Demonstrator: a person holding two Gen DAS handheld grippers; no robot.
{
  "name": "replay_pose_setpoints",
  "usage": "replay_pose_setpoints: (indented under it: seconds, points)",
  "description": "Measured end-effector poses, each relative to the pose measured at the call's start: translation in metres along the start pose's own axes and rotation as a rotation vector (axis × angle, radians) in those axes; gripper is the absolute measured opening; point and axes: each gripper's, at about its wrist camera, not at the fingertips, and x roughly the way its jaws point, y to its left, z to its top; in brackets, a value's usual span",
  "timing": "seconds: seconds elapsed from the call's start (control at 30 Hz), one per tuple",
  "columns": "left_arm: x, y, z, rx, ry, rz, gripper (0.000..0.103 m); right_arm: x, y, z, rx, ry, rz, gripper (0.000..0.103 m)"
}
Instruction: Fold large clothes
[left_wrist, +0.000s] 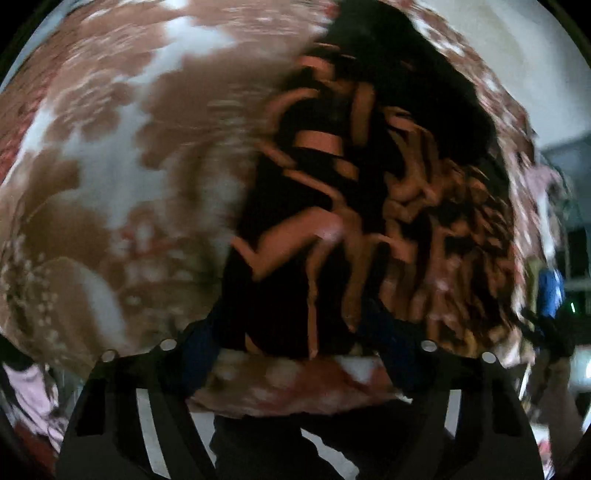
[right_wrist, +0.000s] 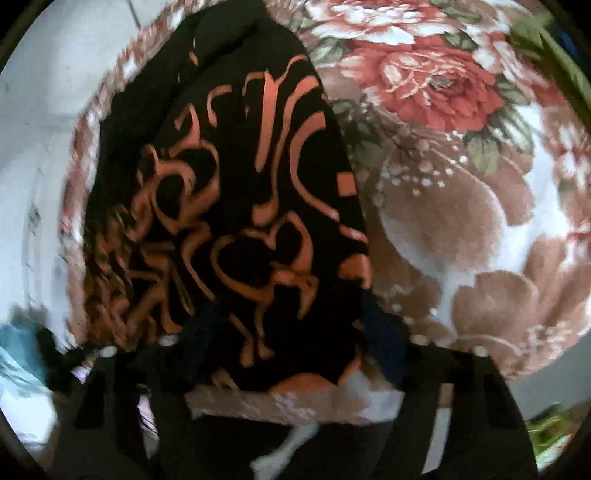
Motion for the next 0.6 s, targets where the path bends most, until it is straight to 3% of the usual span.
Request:
replay_pose_setpoints:
  seconds: [0.07,0.13,0.3,0.4,0.5,0.53,0.6]
  points:
    - [0.003,-0.009,0.000,0.044,0.003,-0.007,0.077,0.002,-0.002,-0.002,-0.028,0.013,-0.107,0.066]
    - [0.010,-0.006,0.001,0.045,0.010,0.007,0.078,0.009,-0.012,-0.004,-0.003,0.031,-0.134,0.072]
    - [0.018,0.015,0.004,-0.048,0.015,-0.017,0.072,0.021,-0.017,-0.010,0.103,0.057,-0.010,0.073]
    - [0.012,0.013,0.005,-0.046,0.026,-0.042,0.071,0.028,-0.012,-0.010,0.095,0.111,-0.104,0.072]
    - [0.010,0.012,0.007,-0.026,0.031,-0.043,0.071,0.029,-0.014,-0.006,0.138,0.100,-0.084,0.073]
    - [0.012,0.013,0.007,-0.027,0.034,-0.043,0.071,0.028,-0.012,-0.004,0.117,0.076,-0.055,0.067]
    - [0.019,0.017,0.007,-0.040,0.049,-0.033,0.057,0.027,-0.009,-0.001,0.091,0.075,-0.071,0.049]
